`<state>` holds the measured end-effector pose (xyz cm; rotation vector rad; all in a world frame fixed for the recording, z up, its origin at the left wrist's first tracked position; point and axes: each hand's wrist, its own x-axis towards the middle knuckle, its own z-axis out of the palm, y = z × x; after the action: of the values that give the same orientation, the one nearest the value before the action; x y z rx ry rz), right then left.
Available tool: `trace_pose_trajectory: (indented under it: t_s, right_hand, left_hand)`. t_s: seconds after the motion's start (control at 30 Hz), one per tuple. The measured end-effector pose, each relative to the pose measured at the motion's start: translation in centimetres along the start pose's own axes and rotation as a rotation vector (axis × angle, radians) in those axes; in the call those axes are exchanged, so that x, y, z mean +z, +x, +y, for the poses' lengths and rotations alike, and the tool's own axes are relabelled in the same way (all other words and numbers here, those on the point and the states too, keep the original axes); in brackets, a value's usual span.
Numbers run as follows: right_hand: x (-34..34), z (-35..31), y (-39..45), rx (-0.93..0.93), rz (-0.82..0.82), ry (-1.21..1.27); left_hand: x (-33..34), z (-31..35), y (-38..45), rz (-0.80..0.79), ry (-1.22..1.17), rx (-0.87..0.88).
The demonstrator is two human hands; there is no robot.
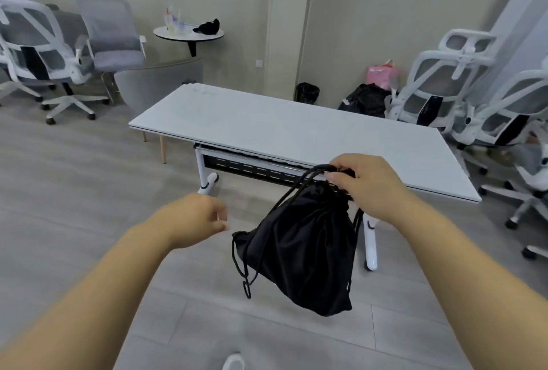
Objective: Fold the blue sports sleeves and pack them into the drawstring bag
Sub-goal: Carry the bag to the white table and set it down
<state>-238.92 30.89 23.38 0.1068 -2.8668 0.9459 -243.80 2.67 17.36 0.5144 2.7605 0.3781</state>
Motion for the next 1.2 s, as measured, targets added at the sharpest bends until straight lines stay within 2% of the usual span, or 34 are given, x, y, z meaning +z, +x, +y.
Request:
trace_pose_trajectory:
  t_s: [0.1, 0.2, 0.37, 0.6, 0.93, 1.07, 1.2]
  right_hand:
    - [-0.9, -0.6, 6.5, -0.054, 0.058, -0.008]
    - [-2.2, -1.5, 12.6, -0.094, 0.118, -0.021]
    - [-4.2, -2.8, 21.7, -0.146, 0.239, 0.014]
    - [-4.9, -3.1, 35.1, -0.205, 0.271, 0.146]
    - [-6.4, 2.7, 55.4, -0.215, 0.246, 0.084]
    - [-7.5, 4.0, 62.0, -0.248, 0.31, 0.064]
    - [-7.5, 4.3, 65.0, -0.344, 0.426, 0.12]
  left_hand:
    - [-3.7, -0.9, 5.9, -0.007, -0.108, 0.08]
    - [-8.1, -1.5, 11.3, 0.061, -0.153, 0.159]
    - [-13.9, -1.6, 19.0, 0.146, -0.359, 0.243]
    - [-18.6, -0.9, 29.8, 0.168, -0.623, 0.378]
    - [-26.5, -2.8, 48.5, 0.422, -0.396, 0.27]
    - [-30.3, -3.2, 54.4, 0.53, -0.386, 0.252]
    - [-32.3, -3.6, 57.5, 0.622, -0.386, 0.283]
